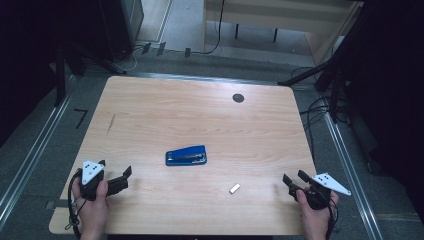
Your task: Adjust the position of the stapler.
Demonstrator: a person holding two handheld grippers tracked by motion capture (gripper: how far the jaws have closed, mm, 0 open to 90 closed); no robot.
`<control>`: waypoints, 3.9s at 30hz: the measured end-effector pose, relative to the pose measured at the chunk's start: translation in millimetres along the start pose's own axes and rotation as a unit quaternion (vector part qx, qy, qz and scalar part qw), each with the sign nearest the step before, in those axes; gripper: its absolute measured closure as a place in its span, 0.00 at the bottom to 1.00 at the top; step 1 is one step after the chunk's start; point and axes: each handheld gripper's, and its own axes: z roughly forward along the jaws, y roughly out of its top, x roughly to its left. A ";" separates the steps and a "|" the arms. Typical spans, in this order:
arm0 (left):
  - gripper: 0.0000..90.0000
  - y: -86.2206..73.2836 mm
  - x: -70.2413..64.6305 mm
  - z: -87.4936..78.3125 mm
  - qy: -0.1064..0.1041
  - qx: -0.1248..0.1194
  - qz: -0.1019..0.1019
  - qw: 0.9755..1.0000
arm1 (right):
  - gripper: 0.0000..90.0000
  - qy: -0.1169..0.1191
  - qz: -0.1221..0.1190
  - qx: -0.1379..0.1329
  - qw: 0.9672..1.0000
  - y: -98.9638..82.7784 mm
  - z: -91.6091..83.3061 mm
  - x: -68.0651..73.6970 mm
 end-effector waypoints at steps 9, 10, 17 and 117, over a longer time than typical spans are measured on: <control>0.22 0.2 -14.8 2.8 0.022 0.003 0.044 0.999 | 0.67 0.005 0.017 0.004 1.000 7.9 -0.7 7.8; 0.29 0.2 -16.5 3.5 0.019 0.000 0.042 0.999 | 0.70 0.015 0.018 0.007 1.000 10.6 0.1 10.5; 0.58 2.4 -28.3 6.5 -0.008 -0.013 0.054 0.998 | 0.84 0.065 -0.014 0.016 0.998 24.2 7.2 32.1; 1.00 16.5 -102.7 58.2 -0.135 0.108 0.074 0.982 | 1.00 0.222 -0.171 0.157 0.947 45.7 158.3 209.5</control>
